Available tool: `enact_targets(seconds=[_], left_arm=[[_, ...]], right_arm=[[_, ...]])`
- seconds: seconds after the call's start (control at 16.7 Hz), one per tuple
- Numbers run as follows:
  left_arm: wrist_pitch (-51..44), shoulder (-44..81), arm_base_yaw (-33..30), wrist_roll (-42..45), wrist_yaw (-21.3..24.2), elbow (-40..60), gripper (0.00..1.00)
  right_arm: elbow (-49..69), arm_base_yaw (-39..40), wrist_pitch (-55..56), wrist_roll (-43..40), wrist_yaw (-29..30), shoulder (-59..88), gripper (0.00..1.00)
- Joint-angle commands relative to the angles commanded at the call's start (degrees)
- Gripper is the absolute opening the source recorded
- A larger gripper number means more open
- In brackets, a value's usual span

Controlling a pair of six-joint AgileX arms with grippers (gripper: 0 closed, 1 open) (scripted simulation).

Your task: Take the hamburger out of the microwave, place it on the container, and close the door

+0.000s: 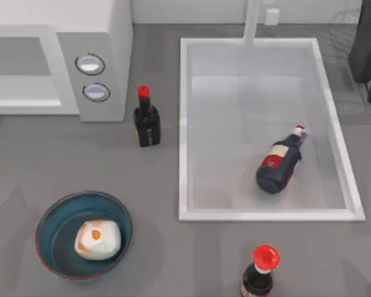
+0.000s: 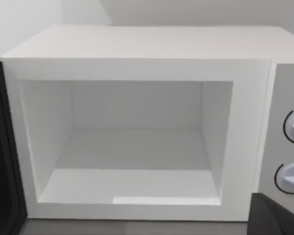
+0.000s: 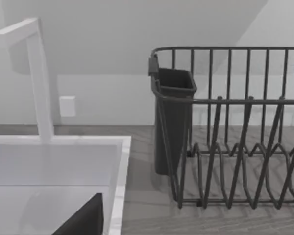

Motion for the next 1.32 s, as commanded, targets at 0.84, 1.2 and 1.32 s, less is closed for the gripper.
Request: enact_targets(seconds=[0.84, 1.2, 1.32], left_arm=[[-7.2, 5.3, -0.6, 5.4, -2.9, 7.9, 0.00], [-15.9, 34.2, 17.6, 20.0, 9.4, 28.6, 0.00], [-19.0, 46.3, 24.8, 25.6, 14.3, 36.5, 0.00]], right_arm=[[0.0, 0.0, 0.0, 0.0, 0.0, 0.0, 1.00], [0.0, 0.0, 0.0, 0.0, 0.0, 0.0, 1.00], [0.0, 0.0, 0.0, 0.0, 0.0, 0.0, 1.00]])
